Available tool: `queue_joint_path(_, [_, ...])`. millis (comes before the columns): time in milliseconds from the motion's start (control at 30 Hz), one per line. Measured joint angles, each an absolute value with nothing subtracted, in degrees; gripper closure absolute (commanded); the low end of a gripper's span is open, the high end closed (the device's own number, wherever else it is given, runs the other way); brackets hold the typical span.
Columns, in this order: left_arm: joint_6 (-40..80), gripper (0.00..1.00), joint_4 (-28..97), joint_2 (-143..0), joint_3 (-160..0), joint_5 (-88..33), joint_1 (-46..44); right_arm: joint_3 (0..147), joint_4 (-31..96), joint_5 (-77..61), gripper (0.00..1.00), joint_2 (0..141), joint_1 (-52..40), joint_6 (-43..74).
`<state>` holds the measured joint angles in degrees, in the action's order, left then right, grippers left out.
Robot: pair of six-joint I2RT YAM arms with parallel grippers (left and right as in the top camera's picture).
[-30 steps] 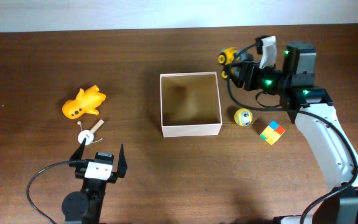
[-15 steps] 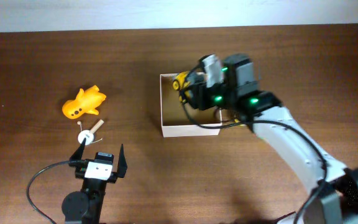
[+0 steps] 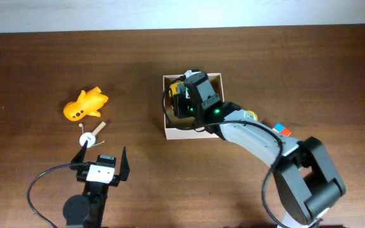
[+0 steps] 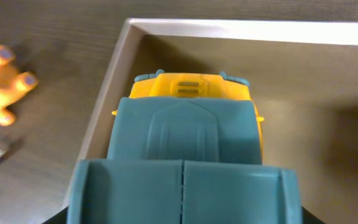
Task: Pack container
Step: 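Lift the truck with the right gripper and carry it into the box, then lower the truck into the box and open the right gripper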
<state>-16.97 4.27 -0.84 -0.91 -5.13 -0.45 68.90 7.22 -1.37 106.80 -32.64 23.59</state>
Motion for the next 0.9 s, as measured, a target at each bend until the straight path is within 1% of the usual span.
queue_joint_path(333, [-17.0,0.01,4.3,-0.8,-0.9,-5.1,-0.4,68.9,2.5,1.5,0.43,109.1,-32.6,24.0])
queue_joint_path(667, [-17.0,0.01,4.3,-0.8,-0.9,-5.1,-0.4,68.9,2.0,1.7,0.43,109.1,-32.7,24.0])
queue_joint_path(700, [-17.0,0.01,4.3,-0.8,-0.9,-5.1,-0.4,68.9,2.0,1.7,0.43,109.1,-32.7,24.1])
queue_joint_path(767, [-17.0,0.01,4.3,-0.8,-0.9,-5.1,-0.4,68.9,2.0,1.7,0.35,109.1,-32.7,24.2])
queue_joint_path(900, [-17.0,0.01,4.3,-0.8,-0.9,-5.1,-0.4,68.9,1.7,1.7,0.34,109.1,-32.7,24.2])
